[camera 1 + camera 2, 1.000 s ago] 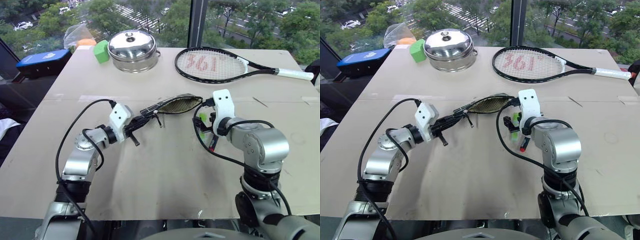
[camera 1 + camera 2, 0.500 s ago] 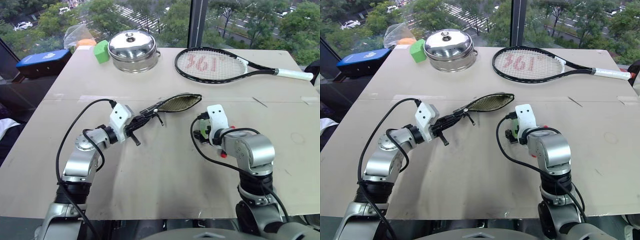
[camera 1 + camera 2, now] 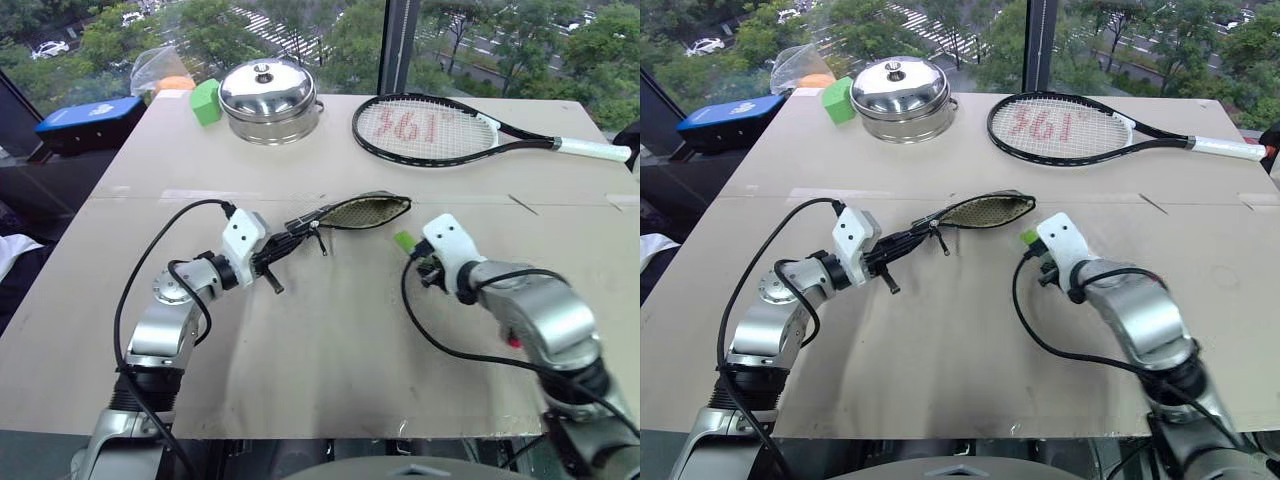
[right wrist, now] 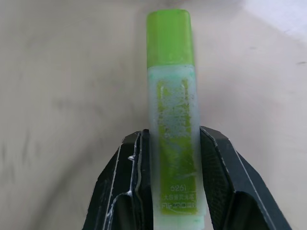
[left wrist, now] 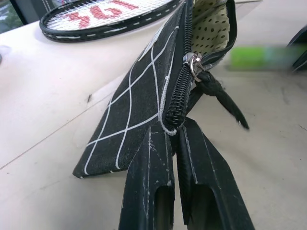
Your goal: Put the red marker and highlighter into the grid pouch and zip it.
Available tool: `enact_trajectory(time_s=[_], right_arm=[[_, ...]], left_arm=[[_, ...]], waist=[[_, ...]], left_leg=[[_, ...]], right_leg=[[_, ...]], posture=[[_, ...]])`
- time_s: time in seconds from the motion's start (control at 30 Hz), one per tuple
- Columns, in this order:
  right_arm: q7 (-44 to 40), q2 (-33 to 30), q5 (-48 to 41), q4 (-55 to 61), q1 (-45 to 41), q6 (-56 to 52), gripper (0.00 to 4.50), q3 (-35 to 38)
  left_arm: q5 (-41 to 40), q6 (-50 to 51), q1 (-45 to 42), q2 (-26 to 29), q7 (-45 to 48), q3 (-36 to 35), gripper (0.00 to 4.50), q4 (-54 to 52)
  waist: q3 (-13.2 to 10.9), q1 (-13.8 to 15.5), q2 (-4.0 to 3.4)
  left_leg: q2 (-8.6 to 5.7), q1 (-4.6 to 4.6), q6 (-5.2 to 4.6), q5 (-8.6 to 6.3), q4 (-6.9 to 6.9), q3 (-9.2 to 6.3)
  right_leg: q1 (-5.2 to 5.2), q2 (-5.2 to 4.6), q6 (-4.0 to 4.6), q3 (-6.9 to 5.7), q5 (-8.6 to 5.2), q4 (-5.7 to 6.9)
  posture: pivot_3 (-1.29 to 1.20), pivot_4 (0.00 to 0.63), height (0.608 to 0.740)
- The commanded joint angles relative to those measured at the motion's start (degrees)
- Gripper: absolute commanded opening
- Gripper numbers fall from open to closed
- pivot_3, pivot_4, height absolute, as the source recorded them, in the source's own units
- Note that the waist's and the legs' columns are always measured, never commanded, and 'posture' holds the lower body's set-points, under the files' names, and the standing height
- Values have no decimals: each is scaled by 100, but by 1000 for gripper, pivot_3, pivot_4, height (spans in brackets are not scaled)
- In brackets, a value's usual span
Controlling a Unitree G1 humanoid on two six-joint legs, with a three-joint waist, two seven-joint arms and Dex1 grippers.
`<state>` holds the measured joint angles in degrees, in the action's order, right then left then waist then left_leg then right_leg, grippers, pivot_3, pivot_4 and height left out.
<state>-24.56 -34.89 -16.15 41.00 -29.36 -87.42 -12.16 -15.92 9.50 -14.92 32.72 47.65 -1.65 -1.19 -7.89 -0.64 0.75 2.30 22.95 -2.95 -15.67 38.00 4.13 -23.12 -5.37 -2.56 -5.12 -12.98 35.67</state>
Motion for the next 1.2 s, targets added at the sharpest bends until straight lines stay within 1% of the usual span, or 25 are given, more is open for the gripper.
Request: enact_trajectory(time_s=[0.03,0.1,0.2,0.37,0.43,0.53,0.57,0.63,0.67,0.7,0.8,0.83,0.87,0.93,0.97,1.03,1.07,1.13,1.17,1.2], right_arm=[[-561,-426,-484,582,-523,-74,765,218],[-653,-661,-580,542,-828,-5,765,27],[-641,-702,-596,250,-1288,103,765,-326],[-723,-1082,-122,-466,-1826,1004,765,-1558],[-823,-1095,89,-793,-2062,1402,765,-2008],[-893,-907,461,-1334,-2362,1904,765,-2525],[-1049,-828,564,-1566,-2499,2170,765,-2705],[-1189,-489,579,-2046,-2642,2493,1775,-2676],[-1296,-455,608,-2143,-2665,2605,2073,-2684],[-1346,-457,655,-2174,-2652,2665,2564,-2642],[-1398,-635,581,-1940,-2455,2527,4058,-2103],[-1478,-735,438,-1781,-2340,2408,4477,-1848],[-1593,-795,194,-1588,-2193,2173,4477,-1482],[-1963,-936,-612,-993,-1736,1227,4477,-164],[-2121,-979,-917,-656,-1457,726,4477,618],[-2191,-948,-1202,-105,-1030,-183,4477,1823],[-2116,-946,-1320,103,-786,-401,4477,2280],[-1720,-917,-1516,476,-97,-508,4477,3104],[-1488,-908,-1535,684,288,-508,4477,3396],[-1240,-914,-1503,881,656,-508,4477,3582]], left_arm=[[-6,-164,-111,-23,116,59,0,-61],[25,-218,-137,-53,181,134,0,-44],[58,-323,-125,-97,272,257,0,-69],[16,-444,26,-159,457,418,0,-328],[7,-461,112,-177,485,461,0,-448],[-19,-519,260,-177,588,529,0,-638],[3,-553,323,-179,606,566,0,-705],[23,-549,408,-197,595,610,0,-828],[30,-526,433,-211,565,617,0,-872],[26,-504,456,-222,531,619,0,-910],[-2,-397,530,-262,409,595,0,-1006],[-22,-349,549,-277,365,581,0,-1029],[-39,-302,565,-296,318,566,0,-1045],[-66,-218,570,-353,201,531,0,-1031],[-92,-170,544,-389,144,507,0,-988],[-108,-123,506,-427,83,493,0,-927],[-101,-122,488,-436,80,500,0,-905],[-88,-123,413,-449,88,519,0,-826],[-95,-122,370,-456,104,520,0,-778],[-101,-126,326,-457,127,526,0,-728]], waist=[[0,-21,4],[2,-25,6],[1,-17,4],[1,-4,5],[1,-7,5],[0,-12,5],[-1,-13,4],[-1,-24,4],[-1,-20,3],[-2,-10,3],[-2,36,3],[-2,54,3],[-2,72,4],[-2,104,5],[-2,113,6],[-2,157,5],[-1,166,6],[2,165,10],[1,154,8],[4,162,14]], left_leg=[[4,-3,-1,-1,0,-1],[8,-8,-1,-1,-2,-1],[15,-8,-1,-1,-4,-4],[4,-4,-1,-1,-3,-1],[-4,-3,-3,-1,-2,1],[-4,-2,-6,-3,0,8],[-3,-2,-6,-3,1,7],[-2,-4,-6,-3,0,7],[0,-5,-6,-3,1,8],[0,-4,-6,-3,1,7],[0,1,-5,-3,3,0],[-1,5,-4,-2,5,0],[-2,7,-4,-2,7,-1],[-3,6,-9,-5,11,0],[-3,7,-12,-7,11,-1],[-2,8,-14,-8,11,-7],[-2,7,-15,-9,11,-7],[-2,4,-15,-10,10,-12],[-2,2,-15,-10,12,-13],[-4,0,-15,-10,8,-10]], right_leg=[[1,2,0,-3,0,0],[-1,7,1,-5,-1,2],[-1,11,3,-9,-2,2],[-1,-3,3,-7,0,0],[-1,-14,3,-7,0,-5],[-1,-17,1,-5,0,-5],[-1,-16,1,-7,1,-4],[-1,-15,1,-8,1,-1],[-1,-13,1,-7,1,-1],[-1,-12,0,-8,1,0],[0,-14,0,-17,1,1],[1,-17,0,-18,1,1],[1,-19,0,-21,1,-1],[7,-23,0,-23,2,-8],[8,-25,0,-24,2,-9],[9,-31,0,-30,2,-9],[9,-33,0,-31,2,-7],[15,-54,3,-35,1,-8],[17,-57,4,-36,0,-8],[16,-57,23,-30,-11,-9]], posture=[[0,150,740],[0,150,740],[0,150,740],[0,150,740],[0,150,740],[0,150,740],[0,150,740],[0,150,740],[0,150,740],[0,150,740],[0,150,740],[0,150,740],[0,150,740],[0,150,740],[0,150,740],[0,150,740],[0,150,740],[0,150,740],[0,150,740],[0,150,740]])
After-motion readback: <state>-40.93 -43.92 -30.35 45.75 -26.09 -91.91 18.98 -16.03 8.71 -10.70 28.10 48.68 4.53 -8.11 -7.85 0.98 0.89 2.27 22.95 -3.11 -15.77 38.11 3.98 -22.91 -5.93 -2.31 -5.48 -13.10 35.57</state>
